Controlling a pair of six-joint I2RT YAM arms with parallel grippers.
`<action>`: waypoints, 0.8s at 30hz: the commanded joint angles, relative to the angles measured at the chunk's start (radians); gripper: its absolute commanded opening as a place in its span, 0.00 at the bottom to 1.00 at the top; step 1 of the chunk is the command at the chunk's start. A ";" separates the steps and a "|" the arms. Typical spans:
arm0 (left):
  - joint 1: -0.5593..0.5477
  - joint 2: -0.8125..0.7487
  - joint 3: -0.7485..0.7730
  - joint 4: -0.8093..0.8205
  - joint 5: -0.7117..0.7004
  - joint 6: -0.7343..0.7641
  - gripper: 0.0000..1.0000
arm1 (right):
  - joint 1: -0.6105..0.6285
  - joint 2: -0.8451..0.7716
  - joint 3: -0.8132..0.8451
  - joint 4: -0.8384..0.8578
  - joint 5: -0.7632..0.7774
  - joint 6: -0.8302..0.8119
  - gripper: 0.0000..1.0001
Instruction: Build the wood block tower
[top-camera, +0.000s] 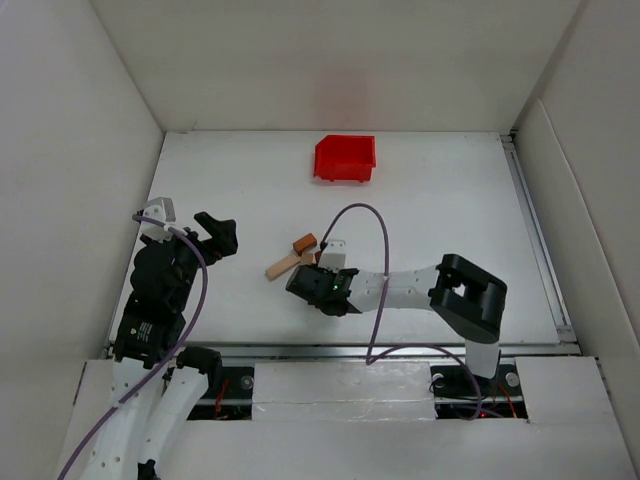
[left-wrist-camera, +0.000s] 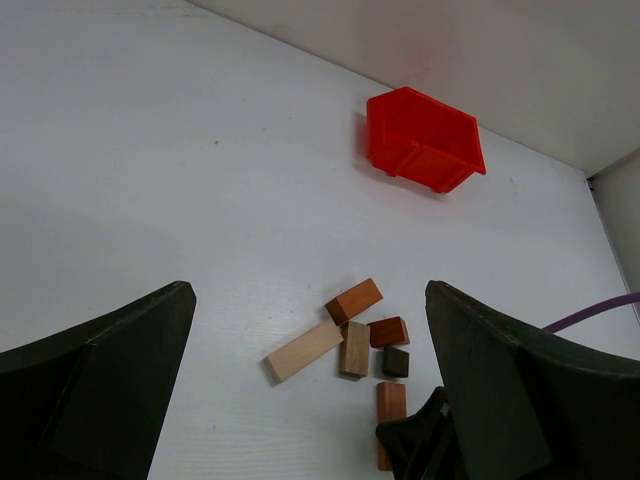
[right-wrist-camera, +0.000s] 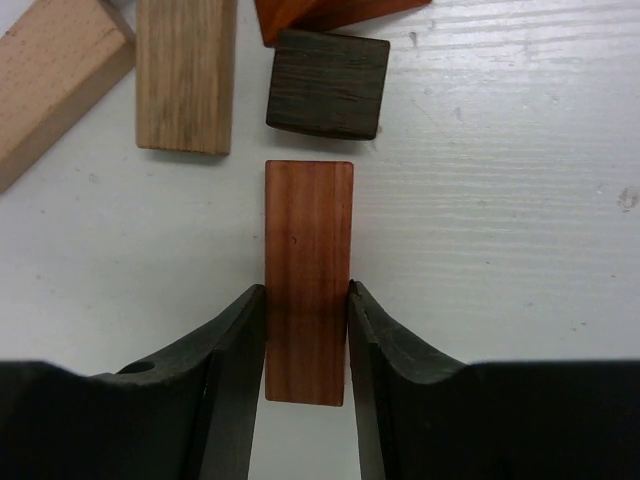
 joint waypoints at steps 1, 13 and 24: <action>-0.006 -0.011 -0.003 0.043 0.005 0.015 0.99 | -0.027 -0.076 -0.059 0.041 0.015 -0.001 0.29; -0.006 -0.010 -0.002 0.044 0.005 0.015 0.99 | -0.161 -0.444 -0.275 0.048 -0.042 -0.235 0.21; -0.006 -0.007 -0.005 0.046 0.006 0.015 0.99 | -0.469 -0.357 -0.284 0.196 -0.304 -0.616 0.20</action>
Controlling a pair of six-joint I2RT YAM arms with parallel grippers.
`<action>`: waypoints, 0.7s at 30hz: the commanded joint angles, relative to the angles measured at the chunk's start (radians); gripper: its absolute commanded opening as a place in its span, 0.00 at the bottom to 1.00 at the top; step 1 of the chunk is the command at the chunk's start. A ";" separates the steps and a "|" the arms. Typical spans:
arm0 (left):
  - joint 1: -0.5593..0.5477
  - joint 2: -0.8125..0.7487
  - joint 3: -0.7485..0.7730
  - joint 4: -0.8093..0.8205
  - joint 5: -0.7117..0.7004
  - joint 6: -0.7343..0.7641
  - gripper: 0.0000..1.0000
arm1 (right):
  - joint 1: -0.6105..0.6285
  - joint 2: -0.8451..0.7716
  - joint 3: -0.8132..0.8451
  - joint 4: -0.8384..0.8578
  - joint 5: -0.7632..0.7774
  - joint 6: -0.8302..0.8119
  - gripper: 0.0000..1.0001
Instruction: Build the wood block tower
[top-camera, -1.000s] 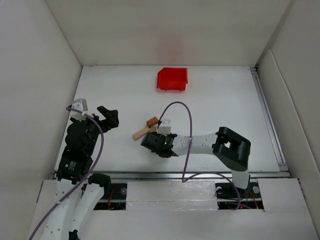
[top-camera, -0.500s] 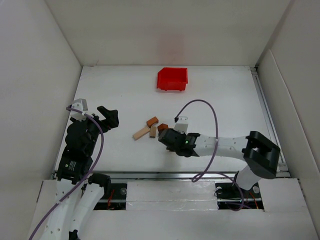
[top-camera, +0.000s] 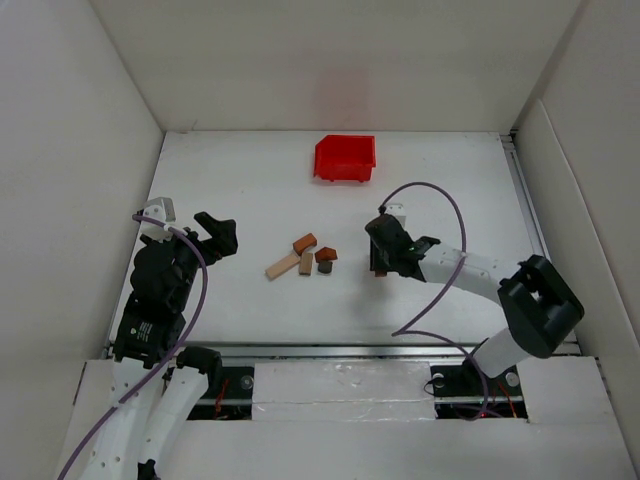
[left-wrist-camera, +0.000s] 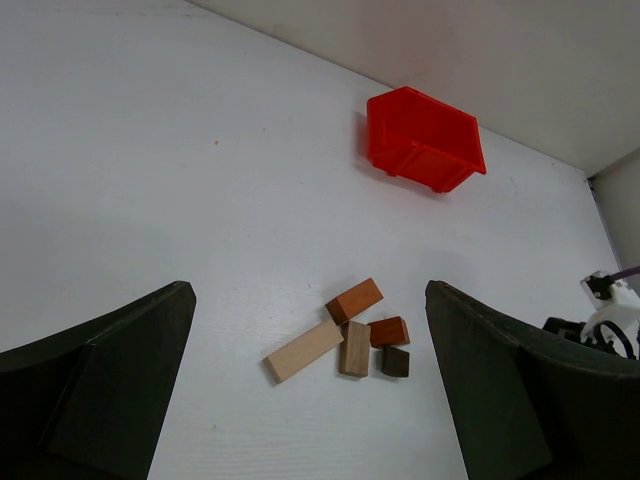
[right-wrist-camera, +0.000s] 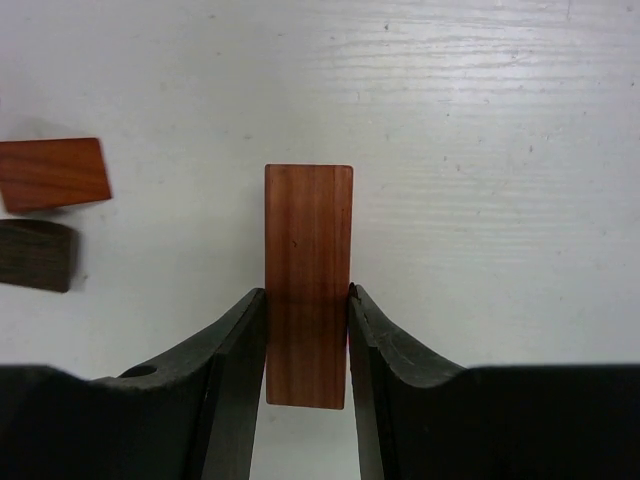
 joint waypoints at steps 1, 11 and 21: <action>-0.006 -0.007 -0.006 0.046 0.010 0.014 0.99 | -0.037 0.075 0.049 0.051 -0.051 -0.118 0.21; -0.006 -0.001 -0.006 0.047 0.010 0.016 0.99 | -0.146 0.212 0.092 0.086 -0.108 -0.119 0.24; -0.006 0.008 -0.006 0.049 0.016 0.017 0.99 | -0.183 0.186 0.101 0.054 -0.115 -0.160 0.68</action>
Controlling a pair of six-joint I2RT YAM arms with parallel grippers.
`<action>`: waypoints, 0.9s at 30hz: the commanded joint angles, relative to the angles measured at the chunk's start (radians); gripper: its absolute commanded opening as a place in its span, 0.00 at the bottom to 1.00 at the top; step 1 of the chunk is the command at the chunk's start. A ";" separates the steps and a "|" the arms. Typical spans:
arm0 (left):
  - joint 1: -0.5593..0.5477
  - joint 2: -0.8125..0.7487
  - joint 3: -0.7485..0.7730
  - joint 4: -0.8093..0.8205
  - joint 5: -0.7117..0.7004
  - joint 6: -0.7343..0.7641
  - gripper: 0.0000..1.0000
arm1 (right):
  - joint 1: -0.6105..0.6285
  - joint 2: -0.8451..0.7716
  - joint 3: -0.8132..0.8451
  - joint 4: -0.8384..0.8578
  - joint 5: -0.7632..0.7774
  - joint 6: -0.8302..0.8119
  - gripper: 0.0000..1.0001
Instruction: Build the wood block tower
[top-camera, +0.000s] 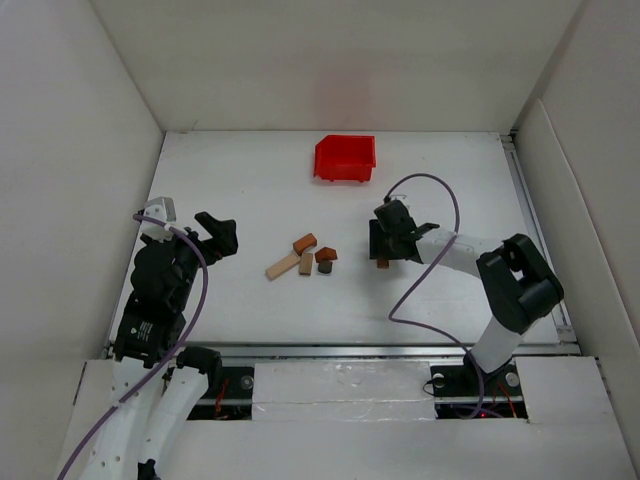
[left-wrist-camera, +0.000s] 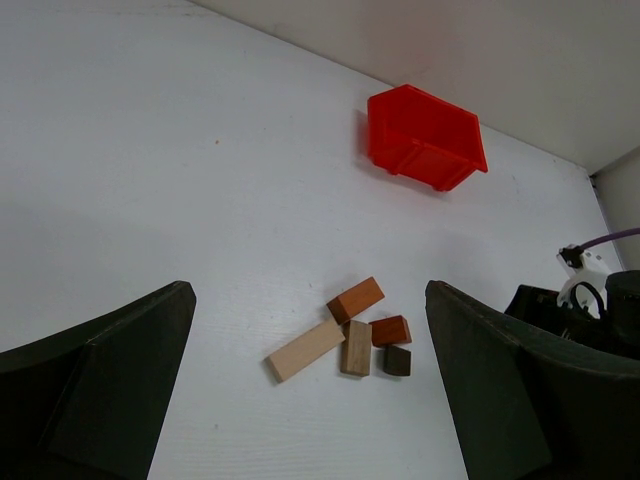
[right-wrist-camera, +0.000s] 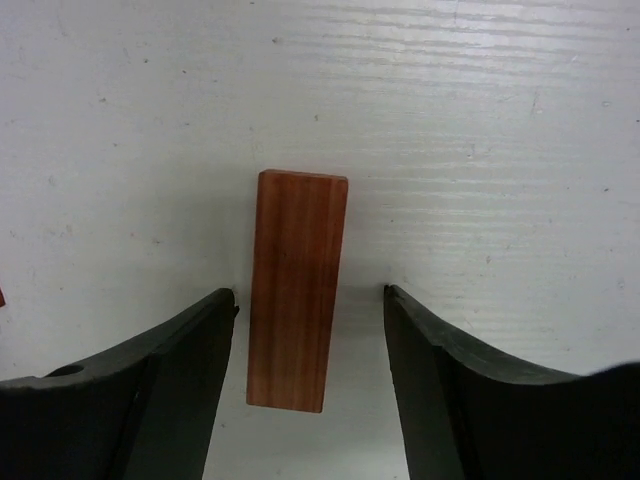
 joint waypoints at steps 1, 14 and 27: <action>-0.006 0.007 -0.006 0.047 0.016 0.011 0.99 | -0.015 -0.017 0.026 -0.020 -0.013 -0.032 0.71; -0.006 0.024 -0.006 0.048 0.013 0.015 0.99 | 0.179 -0.205 0.117 -0.053 0.099 0.031 0.84; -0.006 0.021 -0.003 0.044 -0.013 0.010 0.99 | 0.517 0.207 0.575 -0.224 0.377 0.468 0.82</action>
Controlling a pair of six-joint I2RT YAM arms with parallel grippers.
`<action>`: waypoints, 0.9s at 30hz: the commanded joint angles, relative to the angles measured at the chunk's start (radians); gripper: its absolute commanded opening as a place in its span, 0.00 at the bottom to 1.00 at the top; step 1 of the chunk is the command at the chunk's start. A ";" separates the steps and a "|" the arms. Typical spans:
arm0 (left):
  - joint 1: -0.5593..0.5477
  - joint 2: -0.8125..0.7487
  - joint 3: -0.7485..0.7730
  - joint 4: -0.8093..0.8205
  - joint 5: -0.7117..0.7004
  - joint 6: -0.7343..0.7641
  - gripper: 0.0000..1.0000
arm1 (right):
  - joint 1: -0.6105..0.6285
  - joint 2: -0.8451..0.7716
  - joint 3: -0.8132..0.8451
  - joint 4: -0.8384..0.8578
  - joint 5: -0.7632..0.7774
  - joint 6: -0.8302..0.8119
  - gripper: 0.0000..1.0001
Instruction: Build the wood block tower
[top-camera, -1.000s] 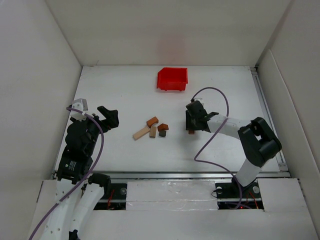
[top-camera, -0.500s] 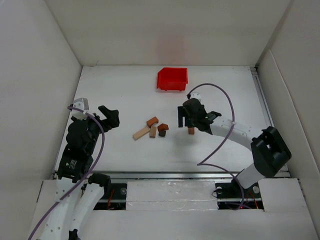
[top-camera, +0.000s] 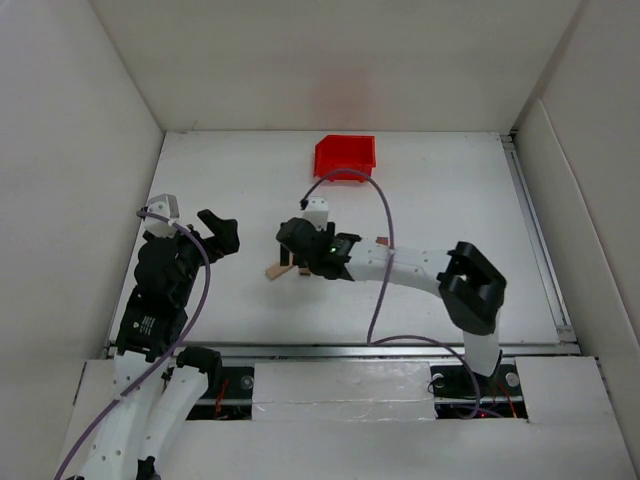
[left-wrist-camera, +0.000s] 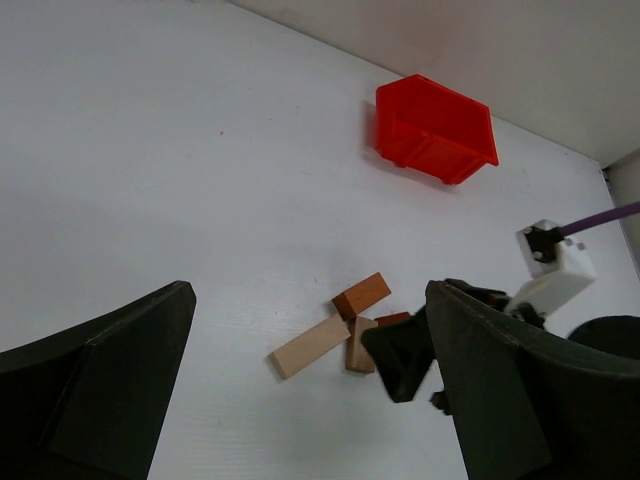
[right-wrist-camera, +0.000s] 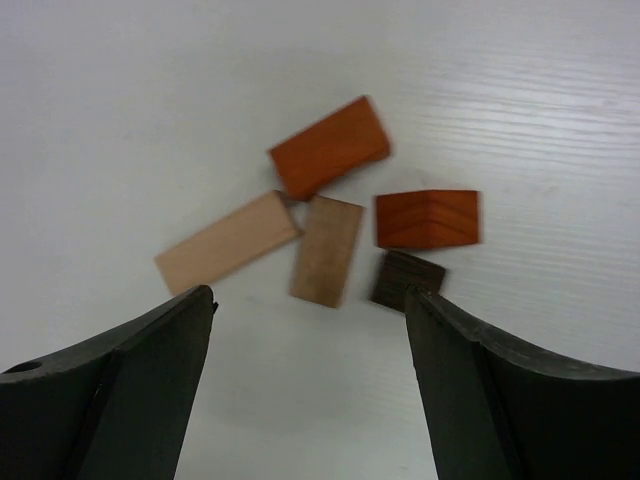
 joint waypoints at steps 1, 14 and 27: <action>-0.006 -0.016 -0.003 0.042 -0.012 0.009 0.99 | 0.066 0.148 0.202 -0.121 0.131 0.203 0.82; -0.006 -0.070 0.007 0.025 -0.062 -0.011 0.99 | 0.088 0.420 0.527 -0.333 0.227 0.454 0.83; -0.006 -0.097 0.011 0.025 -0.046 -0.015 0.99 | 0.099 0.590 0.676 -0.405 0.172 0.528 0.80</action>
